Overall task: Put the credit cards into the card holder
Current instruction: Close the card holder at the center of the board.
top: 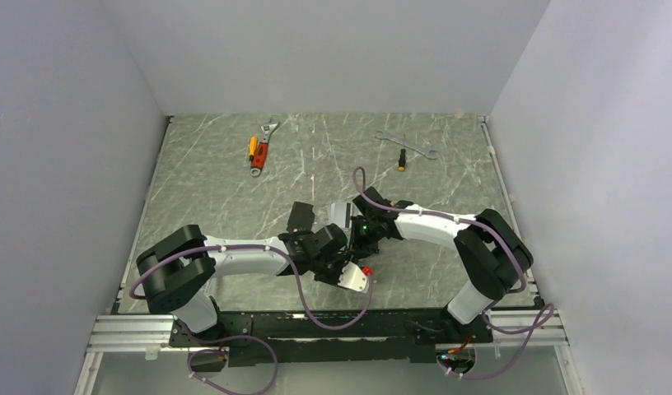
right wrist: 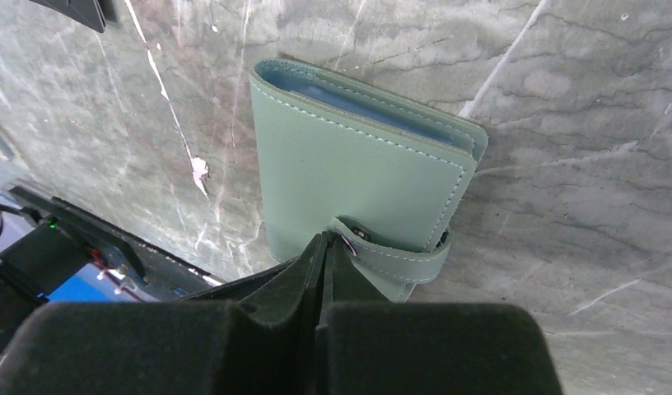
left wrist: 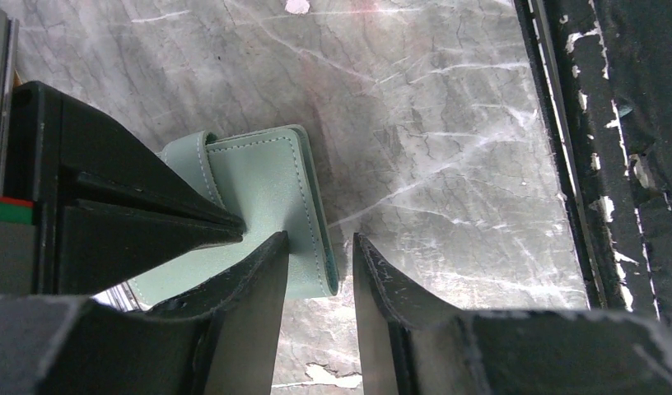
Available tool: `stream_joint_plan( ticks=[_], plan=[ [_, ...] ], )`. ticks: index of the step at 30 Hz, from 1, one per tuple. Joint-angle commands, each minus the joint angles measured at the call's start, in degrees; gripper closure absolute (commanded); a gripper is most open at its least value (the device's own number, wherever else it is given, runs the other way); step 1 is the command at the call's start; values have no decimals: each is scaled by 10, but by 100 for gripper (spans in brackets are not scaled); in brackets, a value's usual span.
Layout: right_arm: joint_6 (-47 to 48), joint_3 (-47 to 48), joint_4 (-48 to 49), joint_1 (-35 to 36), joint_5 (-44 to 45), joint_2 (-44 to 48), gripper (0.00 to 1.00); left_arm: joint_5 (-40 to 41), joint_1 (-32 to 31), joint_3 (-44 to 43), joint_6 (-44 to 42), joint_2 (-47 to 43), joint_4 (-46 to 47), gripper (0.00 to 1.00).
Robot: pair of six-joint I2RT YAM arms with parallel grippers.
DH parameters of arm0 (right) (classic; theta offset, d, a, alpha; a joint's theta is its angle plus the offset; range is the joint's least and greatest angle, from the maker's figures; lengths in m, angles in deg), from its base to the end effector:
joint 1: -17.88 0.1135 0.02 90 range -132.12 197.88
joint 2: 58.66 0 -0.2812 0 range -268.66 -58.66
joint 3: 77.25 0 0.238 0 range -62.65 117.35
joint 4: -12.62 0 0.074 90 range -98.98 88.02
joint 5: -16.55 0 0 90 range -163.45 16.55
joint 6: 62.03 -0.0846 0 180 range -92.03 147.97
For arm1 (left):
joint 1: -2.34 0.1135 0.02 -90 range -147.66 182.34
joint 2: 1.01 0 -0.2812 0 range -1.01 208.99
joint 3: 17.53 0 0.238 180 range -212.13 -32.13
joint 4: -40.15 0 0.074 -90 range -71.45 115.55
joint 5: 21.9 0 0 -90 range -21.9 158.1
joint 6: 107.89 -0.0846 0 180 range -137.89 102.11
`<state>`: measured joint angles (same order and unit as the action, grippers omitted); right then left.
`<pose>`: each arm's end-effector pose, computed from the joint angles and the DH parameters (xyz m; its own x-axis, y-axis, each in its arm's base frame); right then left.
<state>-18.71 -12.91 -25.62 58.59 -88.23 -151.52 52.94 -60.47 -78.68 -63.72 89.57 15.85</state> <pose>0.2168 0.2150 0.1376 -0.9922 0.0743 -0.1002 0.0217 0.8938 0.4479 0.1276 -0.2967 0.1522 0.4098 0.7173 -0.5634 0.9117 -0.3030 0.2774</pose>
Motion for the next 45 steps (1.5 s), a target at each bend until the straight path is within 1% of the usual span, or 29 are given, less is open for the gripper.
stream_joint_plan(
  ticks=[1, 6, 10, 14, 16, 22, 25, 26, 27, 28, 31, 37, 39, 41, 42, 45],
  plan=[
    [2, -46, 15, -25, 20, 0, 100, -26, -1, -9, 3, -17, -27, 61],
    [-5, -91, 71, -50, -29, -8, 100, -28, 2, -14, 3, -22, -34, 60],
    [-3, -115, 92, -66, -42, -17, 100, -33, 7, -20, 3, -22, -42, 60],
    [-1, -135, 100, -78, -38, -27, 100, -48, 20, -34, 4, -25, -59, 60],
    [0, -144, 98, -81, -29, -31, 100, -64, 33, -47, 7, -28, -76, 58],
    [-7, -172, 93, -86, 5, -29, 100, -113, 79, -88, 5, -45, -137, 47],
    [-15, -182, 96, -86, 18, -31, 100, -157, 111, -118, 13, -53, -180, 42],
    [-20, -185, 99, -86, 24, -33, 100, -172, 123, -129, 18, -56, -192, 39],
    [-24, -189, 100, -87, 32, -36, 100, -191, 138, -139, 22, -60, -204, 34],
    [-30, -192, 102, -86, 38, -39, 100, -209, 156, -148, 28, -65, -215, 31],
    [-40, -201, 103, -86, 63, -54, 100, -251, 204, -172, 39, -79, -242, 25],
    [-67, -236, 138, -79, 109, -86, 100, -306, 288, -192, 54, -99, -271, 23],
    [-82, -253, 171, -73, 113, -109, 100, -318, 316, -191, 60, -107, -278, 22],
    [-98, -257, 181, -65, 115, -133, 100, -328, 337, -190, 64, -114, -284, 22],
    [-104, -254, 179, -55, 131, -138, 100, -331, 346, -188, 68, -119, -286, 21],
    [-112, -260, 194, -46, 142, -136, 100, -338, 369, -180, 80, -134, -285, 20]
  ],
)
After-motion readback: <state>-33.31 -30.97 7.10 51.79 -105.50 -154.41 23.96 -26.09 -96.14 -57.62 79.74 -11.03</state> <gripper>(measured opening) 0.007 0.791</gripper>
